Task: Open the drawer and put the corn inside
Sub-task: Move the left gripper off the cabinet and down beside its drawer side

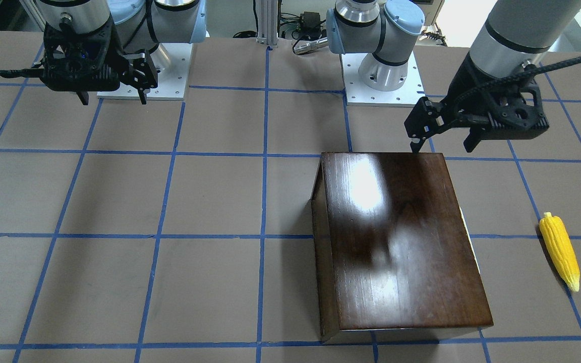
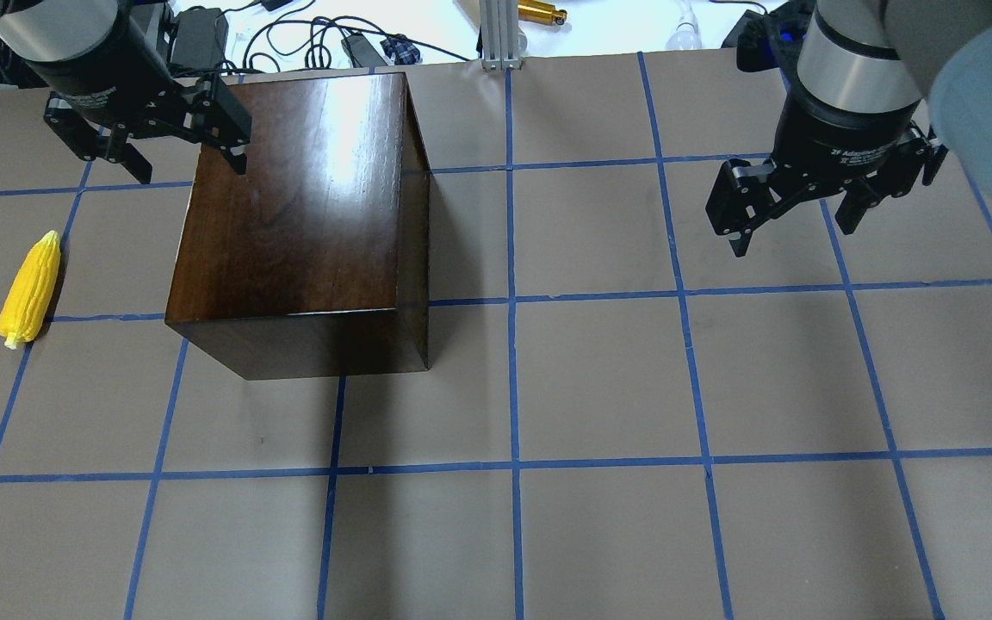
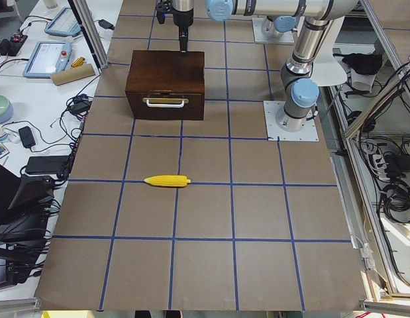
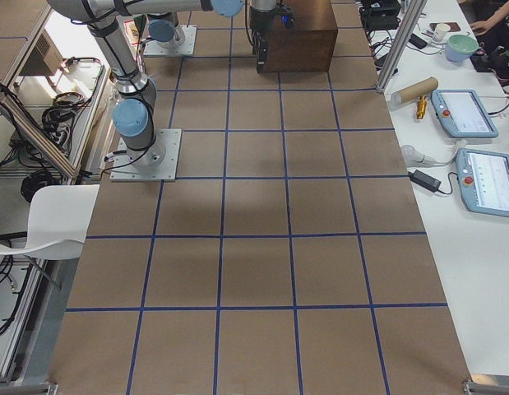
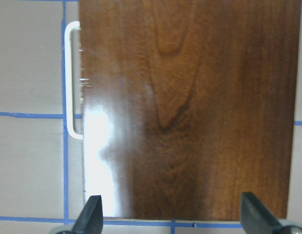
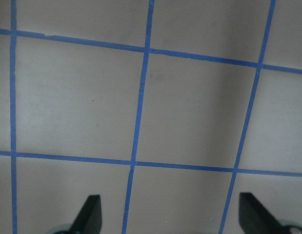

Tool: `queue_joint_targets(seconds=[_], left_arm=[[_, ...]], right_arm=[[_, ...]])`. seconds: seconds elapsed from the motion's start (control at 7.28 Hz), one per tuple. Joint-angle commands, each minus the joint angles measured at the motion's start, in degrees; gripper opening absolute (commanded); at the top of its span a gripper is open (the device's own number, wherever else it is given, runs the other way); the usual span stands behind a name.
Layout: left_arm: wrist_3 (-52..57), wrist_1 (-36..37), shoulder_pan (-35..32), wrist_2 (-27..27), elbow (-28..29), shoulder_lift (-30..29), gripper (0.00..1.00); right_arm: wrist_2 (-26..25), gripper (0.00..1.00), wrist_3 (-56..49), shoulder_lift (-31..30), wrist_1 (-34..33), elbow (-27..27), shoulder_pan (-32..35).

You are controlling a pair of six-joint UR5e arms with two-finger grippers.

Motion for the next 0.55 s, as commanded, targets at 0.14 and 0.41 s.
queue_joint_targets(seconds=[0.14, 0.41], left_arm=[[5.8, -0.7, 11.6, 0.1, 0.2, -1.7, 1.0], [11.6, -1.1, 16.8, 0.4, -0.1, -2.7, 1.0]], right_arm=[[0.0, 1.0, 0.0, 0.0, 0.0, 0.0, 0.0], [0.0, 1.0, 0.0, 0.1, 0.0, 0.0, 0.0]])
